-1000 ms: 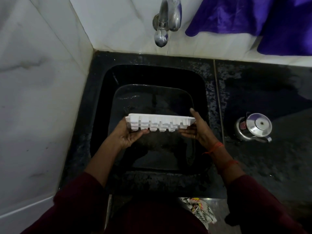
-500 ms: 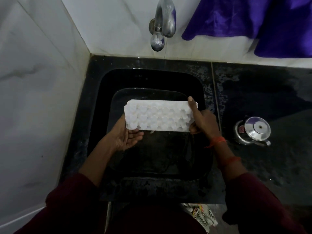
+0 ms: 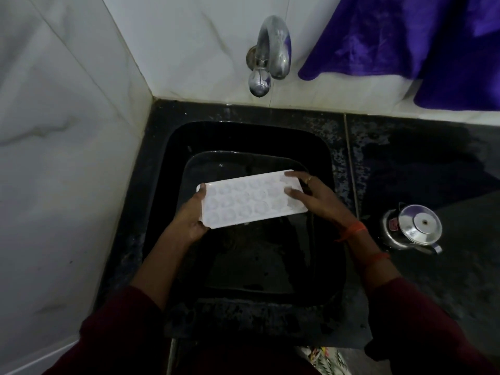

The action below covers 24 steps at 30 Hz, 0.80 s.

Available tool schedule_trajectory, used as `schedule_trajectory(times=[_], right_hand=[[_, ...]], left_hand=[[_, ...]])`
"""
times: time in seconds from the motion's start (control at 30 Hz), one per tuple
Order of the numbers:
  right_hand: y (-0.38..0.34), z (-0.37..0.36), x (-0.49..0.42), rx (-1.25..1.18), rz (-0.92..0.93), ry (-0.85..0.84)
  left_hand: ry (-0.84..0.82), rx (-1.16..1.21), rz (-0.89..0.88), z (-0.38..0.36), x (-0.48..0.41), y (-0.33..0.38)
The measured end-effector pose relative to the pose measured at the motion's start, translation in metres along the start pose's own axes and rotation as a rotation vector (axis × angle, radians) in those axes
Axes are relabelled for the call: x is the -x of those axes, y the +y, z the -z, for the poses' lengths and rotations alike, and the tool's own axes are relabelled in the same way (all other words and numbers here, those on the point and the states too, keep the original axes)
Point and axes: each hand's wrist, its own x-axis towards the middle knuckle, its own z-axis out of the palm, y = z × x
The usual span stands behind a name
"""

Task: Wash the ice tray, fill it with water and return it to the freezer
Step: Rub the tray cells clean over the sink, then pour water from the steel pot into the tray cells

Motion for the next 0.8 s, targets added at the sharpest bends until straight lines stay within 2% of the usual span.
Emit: schedule_trajectory(times=[0.1,0.2,0.3,0.37,0.53,0.67,0.8], right_hand=[[-0.034,0.007,-0.036,-0.039,0.041,0.148],[-0.074,0.013,-0.073,-0.137,0.053,0.228],[-0.109,0.023,-0.105,-0.19,0.04,0.175],[-0.125,0.027,-0.124,-0.334,-0.02,0.098],[-0.131,0.021,-0.153,-0.525,-0.055,0.003],[-0.136,0.02,-0.16,-0.718,-0.052,-0.004],[-0.137,0.022,-0.163,-0.753,-0.08,0.05]], left_hand=[[0.01,-0.056,-0.129,-0.008,-0.003,0.009],[0.035,-0.056,-0.205,-0.012,-0.007,0.019],[0.06,-0.083,-0.247,-0.013,-0.012,0.032],[0.072,-0.091,-0.278,-0.015,-0.014,0.037],[0.093,-0.101,-0.298,-0.014,-0.018,0.045],[0.142,-0.109,-0.307,-0.009,-0.023,0.047],[0.182,-0.115,-0.318,-0.006,-0.028,0.046]])
